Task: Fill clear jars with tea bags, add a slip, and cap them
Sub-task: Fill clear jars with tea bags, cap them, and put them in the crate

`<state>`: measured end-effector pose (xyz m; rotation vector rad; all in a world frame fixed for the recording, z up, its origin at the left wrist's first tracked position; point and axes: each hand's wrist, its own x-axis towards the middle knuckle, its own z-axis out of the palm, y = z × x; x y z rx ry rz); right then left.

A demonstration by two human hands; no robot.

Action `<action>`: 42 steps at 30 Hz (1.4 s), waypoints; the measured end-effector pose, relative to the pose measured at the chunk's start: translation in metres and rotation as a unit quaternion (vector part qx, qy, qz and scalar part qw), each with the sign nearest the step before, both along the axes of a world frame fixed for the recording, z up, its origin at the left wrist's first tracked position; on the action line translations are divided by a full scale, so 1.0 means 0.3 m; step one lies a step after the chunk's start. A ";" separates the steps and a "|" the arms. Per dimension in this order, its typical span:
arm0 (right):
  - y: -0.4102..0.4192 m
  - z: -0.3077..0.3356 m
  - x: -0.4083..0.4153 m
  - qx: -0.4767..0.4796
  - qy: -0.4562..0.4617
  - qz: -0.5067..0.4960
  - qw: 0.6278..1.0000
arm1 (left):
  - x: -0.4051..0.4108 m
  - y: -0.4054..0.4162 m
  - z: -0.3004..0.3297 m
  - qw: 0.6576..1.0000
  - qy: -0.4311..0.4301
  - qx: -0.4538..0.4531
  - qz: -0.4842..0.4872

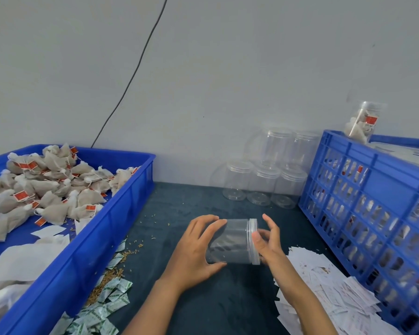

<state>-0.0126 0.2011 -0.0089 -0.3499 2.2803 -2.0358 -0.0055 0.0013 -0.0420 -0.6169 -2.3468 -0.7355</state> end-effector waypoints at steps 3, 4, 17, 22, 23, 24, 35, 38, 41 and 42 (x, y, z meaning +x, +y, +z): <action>0.004 -0.021 0.001 0.015 -0.015 -0.007 1.000 | 0.000 0.001 0.002 1.000 -0.003 0.001 0.001; 0.016 -0.026 0.003 0.014 -0.007 -0.012 1.000 | 0.001 0.001 0.002 1.000 -0.004 0.005 0.001; 0.002 -0.027 0.016 0.023 0.012 -0.001 1.000 | 0.001 -0.006 0.001 1.000 -0.001 0.002 0.005; 0.037 -0.014 0.029 0.034 0.045 0.062 0.996 | 0.002 -0.009 0.001 1.000 0.003 0.010 0.009; 0.036 -0.012 0.029 0.030 0.046 0.070 0.996 | 0.002 -0.009 0.002 1.000 0.003 0.008 0.010; 0.030 -0.009 0.032 0.022 0.041 0.072 0.996 | 0.002 -0.007 0.003 1.000 0.003 0.004 0.011; 0.051 0.000 0.007 -0.034 -0.011 0.026 0.999 | 0.002 -0.014 0.005 1.000 0.006 -0.007 0.013; 0.027 -0.003 0.006 -0.048 -0.029 0.018 0.998 | 0.002 -0.014 0.005 1.000 0.004 -0.009 0.011; -0.004 -0.018 0.009 0.009 -0.037 -0.001 0.999 | 0.004 -0.016 0.003 1.000 -0.003 -0.007 0.009; -0.005 -0.019 0.010 0.015 -0.031 -0.010 0.999 | 0.005 -0.016 0.003 1.000 -0.005 -0.004 0.009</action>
